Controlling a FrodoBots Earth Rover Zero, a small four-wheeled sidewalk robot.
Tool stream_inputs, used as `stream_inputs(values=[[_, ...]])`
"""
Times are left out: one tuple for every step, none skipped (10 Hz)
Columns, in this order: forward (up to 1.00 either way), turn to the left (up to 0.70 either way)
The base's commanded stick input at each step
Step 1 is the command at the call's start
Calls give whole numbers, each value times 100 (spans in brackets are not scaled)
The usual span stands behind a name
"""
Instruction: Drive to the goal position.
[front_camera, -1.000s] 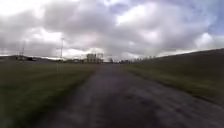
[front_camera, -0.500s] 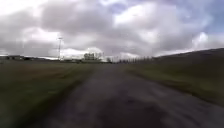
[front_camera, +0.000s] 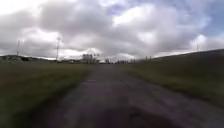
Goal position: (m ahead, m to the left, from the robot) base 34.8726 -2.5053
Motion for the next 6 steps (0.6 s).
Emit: stream_inputs(values=[[100,0],[100,0],[100,0],[100,0],[100,0],[100,0]])
